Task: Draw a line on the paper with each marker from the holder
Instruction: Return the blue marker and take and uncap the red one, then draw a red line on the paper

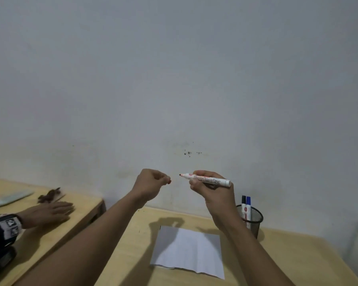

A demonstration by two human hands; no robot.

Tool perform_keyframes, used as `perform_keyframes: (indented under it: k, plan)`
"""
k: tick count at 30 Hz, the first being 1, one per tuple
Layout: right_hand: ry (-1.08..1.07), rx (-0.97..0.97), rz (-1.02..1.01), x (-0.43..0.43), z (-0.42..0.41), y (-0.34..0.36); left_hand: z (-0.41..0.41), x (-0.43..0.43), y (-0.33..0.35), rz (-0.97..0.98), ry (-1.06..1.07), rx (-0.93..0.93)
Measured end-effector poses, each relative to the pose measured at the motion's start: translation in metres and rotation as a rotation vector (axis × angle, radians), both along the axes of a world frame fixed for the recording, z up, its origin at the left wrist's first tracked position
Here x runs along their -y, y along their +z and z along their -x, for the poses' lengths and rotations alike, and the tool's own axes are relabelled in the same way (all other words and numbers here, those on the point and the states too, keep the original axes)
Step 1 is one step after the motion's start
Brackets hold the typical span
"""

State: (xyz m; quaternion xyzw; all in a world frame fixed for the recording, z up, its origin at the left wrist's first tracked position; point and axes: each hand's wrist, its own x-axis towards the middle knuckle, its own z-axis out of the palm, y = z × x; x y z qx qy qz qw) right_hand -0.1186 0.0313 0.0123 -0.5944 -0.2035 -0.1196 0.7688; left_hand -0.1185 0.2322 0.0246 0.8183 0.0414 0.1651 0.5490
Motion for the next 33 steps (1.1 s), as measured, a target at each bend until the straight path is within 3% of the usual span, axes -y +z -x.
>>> perform_keyframes:
  k: [6, 10, 22, 28, 33]
  plan:
    - [-0.027, -0.161, -0.042, -0.006, -0.018, -0.04, -0.035, -0.016, -0.067, -0.435, 0.157, -0.121]
    - [-0.042, -0.208, 0.03, -0.005, -0.029, -0.061, -0.048, -0.027, -0.1, -0.598, 0.154, -0.126]
    - [0.004, -0.338, 0.102, -0.027, -0.053, -0.095, -0.063, -0.04, -0.144, -0.637, 0.056, -0.195]
    - [0.033, -0.287, 0.252, -0.047, -0.06, -0.11, -0.022, -0.034, -0.146, -0.612, 0.129, 0.148]
    - [0.118, -0.352, 0.409, -0.069, -0.07, -0.129, 0.003, -0.039, -0.152, -0.737, -0.115, -0.081]
